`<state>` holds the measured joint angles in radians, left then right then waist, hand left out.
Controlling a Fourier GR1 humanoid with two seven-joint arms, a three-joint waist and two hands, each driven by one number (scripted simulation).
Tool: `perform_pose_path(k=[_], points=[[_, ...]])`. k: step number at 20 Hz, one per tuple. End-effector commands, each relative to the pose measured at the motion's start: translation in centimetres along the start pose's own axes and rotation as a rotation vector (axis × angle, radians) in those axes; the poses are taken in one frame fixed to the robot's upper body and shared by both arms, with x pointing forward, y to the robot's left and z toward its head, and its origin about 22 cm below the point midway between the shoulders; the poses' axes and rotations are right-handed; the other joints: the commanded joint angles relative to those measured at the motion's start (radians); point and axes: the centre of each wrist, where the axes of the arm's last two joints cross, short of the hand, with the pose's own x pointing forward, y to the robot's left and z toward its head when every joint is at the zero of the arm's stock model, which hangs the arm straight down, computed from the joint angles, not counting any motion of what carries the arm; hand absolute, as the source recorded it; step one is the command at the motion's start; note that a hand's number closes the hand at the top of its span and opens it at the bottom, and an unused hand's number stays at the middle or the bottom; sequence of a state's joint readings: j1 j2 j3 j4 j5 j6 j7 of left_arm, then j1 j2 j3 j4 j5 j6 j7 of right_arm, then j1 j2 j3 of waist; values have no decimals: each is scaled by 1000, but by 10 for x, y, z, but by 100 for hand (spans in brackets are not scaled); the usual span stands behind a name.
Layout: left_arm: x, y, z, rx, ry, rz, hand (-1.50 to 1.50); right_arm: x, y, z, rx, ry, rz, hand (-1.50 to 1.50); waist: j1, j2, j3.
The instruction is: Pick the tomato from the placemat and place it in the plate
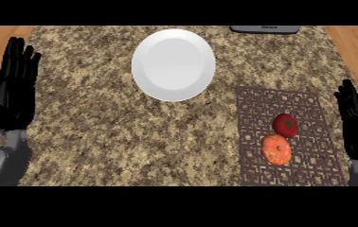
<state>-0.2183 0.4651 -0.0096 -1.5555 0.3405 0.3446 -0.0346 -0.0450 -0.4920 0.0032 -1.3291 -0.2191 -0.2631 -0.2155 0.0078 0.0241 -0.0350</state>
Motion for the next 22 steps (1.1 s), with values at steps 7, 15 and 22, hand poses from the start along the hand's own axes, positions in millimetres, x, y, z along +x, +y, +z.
perform_pose_path(k=[7, 15, 22], points=[[-25, -27, 13, -219, 87, -138, 0, 23, -2, -38, -95, -34, 398, -150, 38, 43, -10], [-32, -63, 7, -307, 210, -177, 0, 16, 158, -24, -388, 164, 203, -150, -2, -21, 34], [-42, -60, 12, -274, 212, -185, 0, 18, 139, -24, -470, 112, 475, -150, -26, -33, 31]])
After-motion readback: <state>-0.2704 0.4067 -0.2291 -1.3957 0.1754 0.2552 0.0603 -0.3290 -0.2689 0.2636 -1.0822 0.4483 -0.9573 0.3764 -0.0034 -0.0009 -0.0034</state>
